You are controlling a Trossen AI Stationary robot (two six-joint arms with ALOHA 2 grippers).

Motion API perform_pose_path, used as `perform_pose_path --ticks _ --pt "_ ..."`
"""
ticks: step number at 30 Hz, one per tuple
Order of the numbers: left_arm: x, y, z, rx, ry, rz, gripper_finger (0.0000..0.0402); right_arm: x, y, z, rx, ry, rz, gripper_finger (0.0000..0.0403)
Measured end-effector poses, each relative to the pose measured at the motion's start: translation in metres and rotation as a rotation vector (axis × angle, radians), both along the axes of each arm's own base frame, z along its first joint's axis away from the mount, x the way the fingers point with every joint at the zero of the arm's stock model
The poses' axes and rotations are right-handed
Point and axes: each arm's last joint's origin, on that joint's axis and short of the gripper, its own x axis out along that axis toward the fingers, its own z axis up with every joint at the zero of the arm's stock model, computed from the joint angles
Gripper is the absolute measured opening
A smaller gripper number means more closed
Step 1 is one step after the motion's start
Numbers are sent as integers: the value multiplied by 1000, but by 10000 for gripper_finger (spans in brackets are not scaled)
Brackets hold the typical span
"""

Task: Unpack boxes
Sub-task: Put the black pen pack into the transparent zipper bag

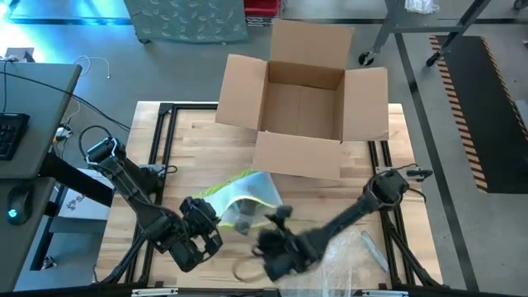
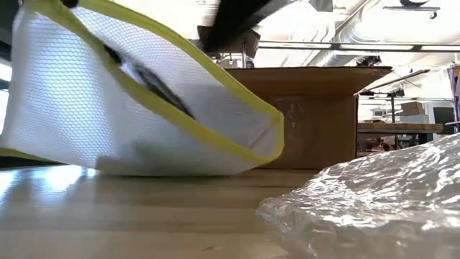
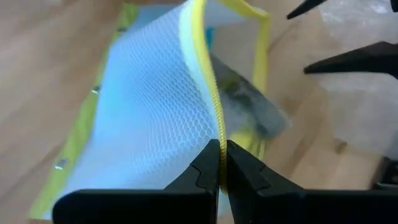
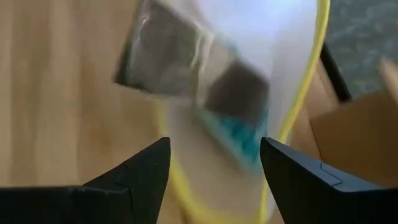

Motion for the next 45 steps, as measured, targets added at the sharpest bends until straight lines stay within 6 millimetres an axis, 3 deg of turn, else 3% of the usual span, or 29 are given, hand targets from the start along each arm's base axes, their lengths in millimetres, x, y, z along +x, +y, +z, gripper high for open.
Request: perform_pose_path --ticks 4,7,12,15,18,22,26,30,33,35,40,45 --pt "4 -13 -10 -17 -17 -16 0 -42 32 -32 -86 -14 26 233" --pt "9 -23 -22 -25 -17 -20 0 -57 50 -46 -102 -122 60 233" --pt "17 -31 -39 -12 0 -19 0 -38 55 -56 -66 -129 227 233" --pt "18 -32 -42 -21 24 -23 0 -27 48 -49 -129 -60 291 233" --pt "17 -32 -42 -26 36 -25 0 -27 39 -27 -187 -6 279 233" --pt "17 -32 -42 -23 39 -26 0 -38 23 -2 -44 160 291 233" --pt "17 -32 -42 2 15 -24 0 -55 5 -21 101 296 217 233" --pt "17 -32 -41 45 -17 -36 0 -58 5 -49 142 201 242 233" --pt "17 -32 -41 46 -13 -40 0 -56 8 -59 228 180 313 233" --pt "17 -33 -41 45 1 -53 0 -54 5 -60 262 159 269 233" --pt "17 -33 -41 41 5 -59 0 -51 -25 -68 252 188 65 233" --pt "17 -34 -41 37 -5 -60 0 -57 -43 -86 332 263 13 233"
